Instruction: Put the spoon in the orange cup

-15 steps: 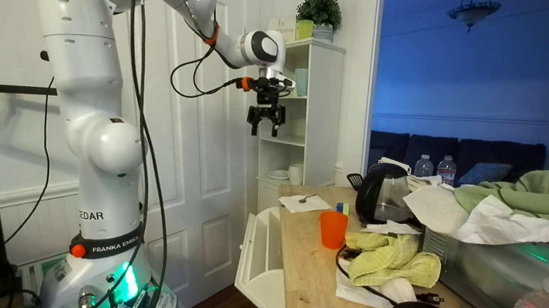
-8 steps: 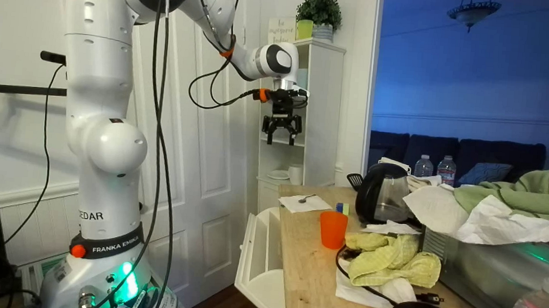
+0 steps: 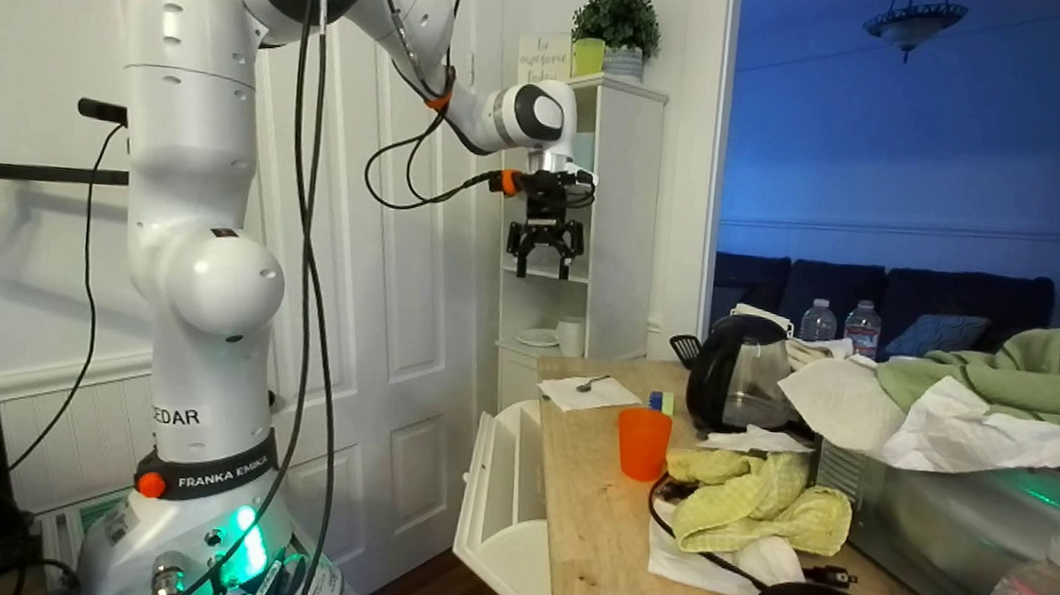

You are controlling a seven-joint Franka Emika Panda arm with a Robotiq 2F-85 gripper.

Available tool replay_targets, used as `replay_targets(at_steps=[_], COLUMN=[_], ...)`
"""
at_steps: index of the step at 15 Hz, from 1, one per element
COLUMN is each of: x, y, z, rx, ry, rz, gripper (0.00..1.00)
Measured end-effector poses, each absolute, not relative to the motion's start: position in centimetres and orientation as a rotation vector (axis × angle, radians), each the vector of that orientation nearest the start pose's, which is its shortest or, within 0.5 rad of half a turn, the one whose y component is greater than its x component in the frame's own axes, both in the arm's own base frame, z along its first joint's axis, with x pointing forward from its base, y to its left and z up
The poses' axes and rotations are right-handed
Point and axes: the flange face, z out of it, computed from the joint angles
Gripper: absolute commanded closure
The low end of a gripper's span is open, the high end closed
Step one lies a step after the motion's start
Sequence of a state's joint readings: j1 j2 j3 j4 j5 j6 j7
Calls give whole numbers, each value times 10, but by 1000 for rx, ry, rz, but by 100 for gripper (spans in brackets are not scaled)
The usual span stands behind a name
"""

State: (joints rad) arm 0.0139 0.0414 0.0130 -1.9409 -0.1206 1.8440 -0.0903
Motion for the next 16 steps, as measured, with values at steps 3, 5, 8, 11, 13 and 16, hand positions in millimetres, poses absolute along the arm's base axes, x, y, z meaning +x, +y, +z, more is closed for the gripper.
replay_targets(at_steps=[3, 5, 8, 11, 13, 16], x=[555, 560, 571, 586, 597, 615], y=[4, 1, -1, -4, -8, -17], z=[442, 429, 409, 392, 383, 372], rx=[-3230, -3226, -3221, -3219, -3217, -3211], ry=[-238, -230, -230, -225, -214, -189], rz=[256, 286, 323, 332, 340, 334], gripper=[0, 0, 0, 0, 0, 0])
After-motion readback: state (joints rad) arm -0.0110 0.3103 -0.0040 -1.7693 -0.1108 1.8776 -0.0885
